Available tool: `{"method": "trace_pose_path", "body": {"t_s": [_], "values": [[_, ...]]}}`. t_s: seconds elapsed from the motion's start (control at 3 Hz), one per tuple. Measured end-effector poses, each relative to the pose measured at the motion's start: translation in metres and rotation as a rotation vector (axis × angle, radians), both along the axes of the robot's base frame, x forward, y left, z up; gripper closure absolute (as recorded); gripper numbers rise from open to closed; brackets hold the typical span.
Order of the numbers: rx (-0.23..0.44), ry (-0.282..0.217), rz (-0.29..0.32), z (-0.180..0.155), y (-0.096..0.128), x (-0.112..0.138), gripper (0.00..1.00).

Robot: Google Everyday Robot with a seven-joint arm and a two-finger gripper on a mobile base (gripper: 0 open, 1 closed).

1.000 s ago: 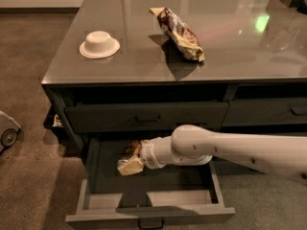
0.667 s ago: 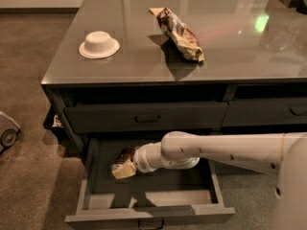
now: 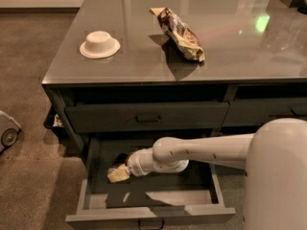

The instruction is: Place orange can into middle drawer

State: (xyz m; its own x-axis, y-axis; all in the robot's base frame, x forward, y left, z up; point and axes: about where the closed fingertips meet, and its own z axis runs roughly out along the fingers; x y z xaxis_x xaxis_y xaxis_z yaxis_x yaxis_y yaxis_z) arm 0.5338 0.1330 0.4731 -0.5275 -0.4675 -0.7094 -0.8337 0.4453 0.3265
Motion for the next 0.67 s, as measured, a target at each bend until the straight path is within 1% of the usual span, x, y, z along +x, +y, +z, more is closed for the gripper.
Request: {"method": "trace_pose_path", "body": {"t_s": [0.67], "values": [[-0.031,0.027,-0.008,-0.040,0.017,0.000,0.13]]}}
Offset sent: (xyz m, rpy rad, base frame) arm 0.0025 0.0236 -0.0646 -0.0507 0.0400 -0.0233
